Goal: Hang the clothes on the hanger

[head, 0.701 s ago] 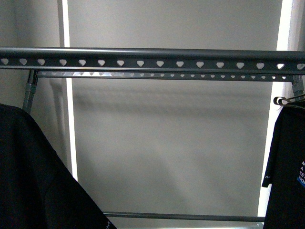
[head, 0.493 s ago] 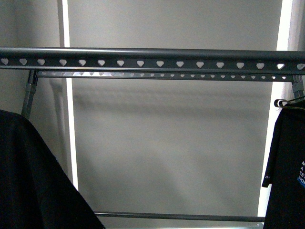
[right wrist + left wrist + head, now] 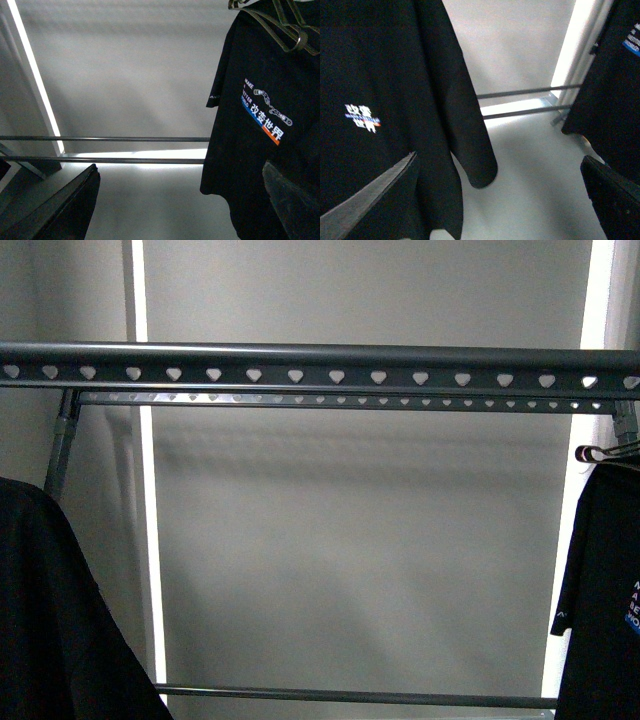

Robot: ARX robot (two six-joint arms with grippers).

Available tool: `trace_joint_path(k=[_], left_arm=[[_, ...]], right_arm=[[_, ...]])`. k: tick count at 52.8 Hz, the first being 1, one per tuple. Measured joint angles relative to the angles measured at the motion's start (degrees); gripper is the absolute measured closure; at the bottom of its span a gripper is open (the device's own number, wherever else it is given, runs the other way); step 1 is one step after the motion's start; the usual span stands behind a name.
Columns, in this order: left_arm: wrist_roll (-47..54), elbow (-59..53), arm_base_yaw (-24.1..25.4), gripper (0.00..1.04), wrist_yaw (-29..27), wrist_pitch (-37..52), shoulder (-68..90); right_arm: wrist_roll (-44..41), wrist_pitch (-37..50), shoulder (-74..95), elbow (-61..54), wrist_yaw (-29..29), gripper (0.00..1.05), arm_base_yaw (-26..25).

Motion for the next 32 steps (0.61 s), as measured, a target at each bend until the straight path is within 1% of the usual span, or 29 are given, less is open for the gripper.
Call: trace_joint_path(k=[3,6,13,15,16,18,23,28,32], left_arm=[[-4.2,6.2,1.4,0.07,-6.1,7.1,10.3],[-8.5,11.2,2.6,0.07,-10.1,8.5,16.4],[-19.4,24.9,5.0,0.07,-12.7,2.1,32.1],[-24.0,29.6,5.3,0.07,-14.4,1.6,38.6],[-26.8,33.7,5.4,0.07,-15.7,1.1,44.1],[-30.4,38.2,5.4,0.07,-16.1,0.1,49.9],[-35.2,46.4,5.0,0.07,-17.4,-1.3,59.4],[-37.3,52.7,4.0,0.07,-19.4,-0.4,66.1],[-38.3,55.6,3.3,0.07,-20.0,-0.8,68.4]], right_arm=[[0.0,0.0,0.0,0.0,0.0,0.07,0.0],[0.0,0.0,0.0,0.0,0.0,0.07,0.0],[0.0,0.0,0.0,0.0,0.0,0.07,0.0],[0.0,0.0,0.0,0.0,0.0,0.07,0.0],[0.0,0.0,0.0,0.0,0.0,0.07,0.0],[0.0,0.0,0.0,0.0,0.0,0.07,0.0],[0.0,0.0,0.0,0.0,0.0,0.07,0.0],[0.0,0.0,0.0,0.0,0.0,0.07,0.0],[0.0,0.0,0.0,0.0,0.0,0.07,0.0]])
